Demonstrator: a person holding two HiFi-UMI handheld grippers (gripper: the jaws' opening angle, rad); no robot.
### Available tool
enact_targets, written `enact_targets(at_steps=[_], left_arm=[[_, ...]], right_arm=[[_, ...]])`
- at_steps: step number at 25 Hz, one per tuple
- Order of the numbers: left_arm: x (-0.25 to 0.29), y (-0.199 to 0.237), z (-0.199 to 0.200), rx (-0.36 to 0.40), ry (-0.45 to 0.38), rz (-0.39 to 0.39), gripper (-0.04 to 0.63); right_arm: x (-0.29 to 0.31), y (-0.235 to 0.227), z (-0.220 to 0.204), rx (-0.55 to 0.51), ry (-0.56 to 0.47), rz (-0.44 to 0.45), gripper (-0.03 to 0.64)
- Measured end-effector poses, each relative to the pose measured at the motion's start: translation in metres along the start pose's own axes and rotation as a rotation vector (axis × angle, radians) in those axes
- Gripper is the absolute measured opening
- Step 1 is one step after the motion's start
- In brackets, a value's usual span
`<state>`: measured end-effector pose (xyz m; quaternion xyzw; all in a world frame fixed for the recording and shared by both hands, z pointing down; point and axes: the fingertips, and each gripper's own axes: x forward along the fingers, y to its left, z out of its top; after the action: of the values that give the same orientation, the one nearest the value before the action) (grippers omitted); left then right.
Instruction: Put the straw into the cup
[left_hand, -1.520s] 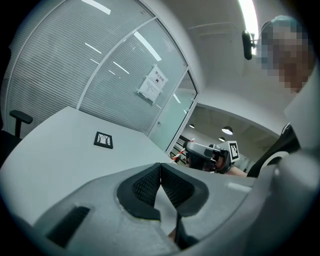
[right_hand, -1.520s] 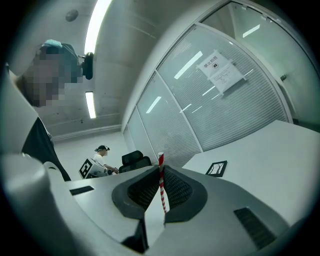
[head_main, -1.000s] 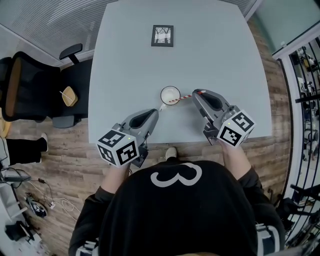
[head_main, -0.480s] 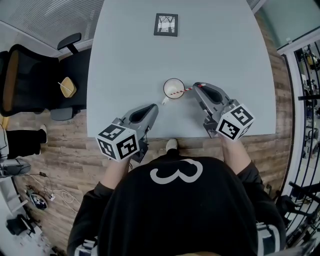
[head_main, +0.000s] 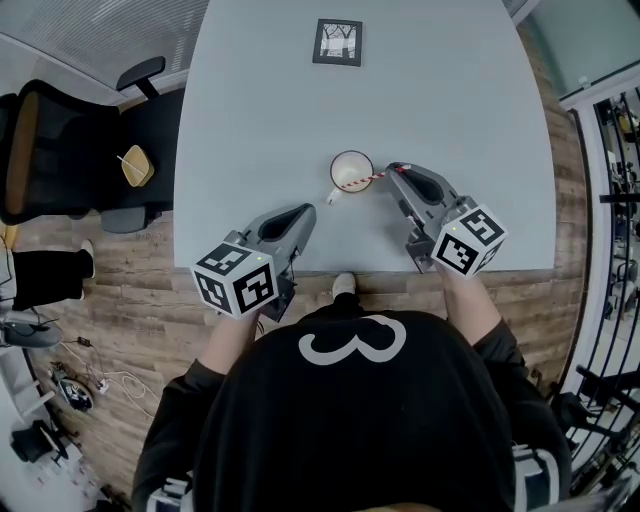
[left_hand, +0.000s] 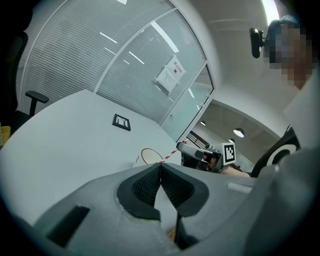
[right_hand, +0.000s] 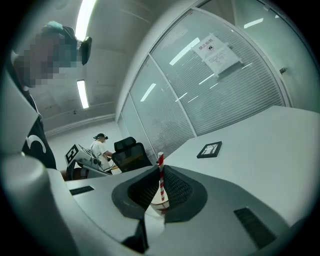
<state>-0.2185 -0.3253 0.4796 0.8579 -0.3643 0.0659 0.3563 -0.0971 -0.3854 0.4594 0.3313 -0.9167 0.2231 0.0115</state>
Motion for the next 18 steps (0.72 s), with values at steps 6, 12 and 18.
enact_targets(at_steps=[6, 12, 18], left_arm=[[-0.004, 0.008, -0.004, 0.002, 0.015, 0.026, 0.017], [0.000, 0.007, -0.012, -0.018, 0.026, 0.032, 0.017], [0.004, 0.002, -0.015, -0.008, 0.038, 0.029, 0.017]], right_arm=[[-0.001, -0.005, -0.004, 0.016, 0.003, -0.002, 0.031], [-0.003, -0.013, -0.005, 0.096, -0.018, -0.017, 0.031], [-0.005, -0.017, -0.007, 0.145, -0.031, -0.010, 0.031]])
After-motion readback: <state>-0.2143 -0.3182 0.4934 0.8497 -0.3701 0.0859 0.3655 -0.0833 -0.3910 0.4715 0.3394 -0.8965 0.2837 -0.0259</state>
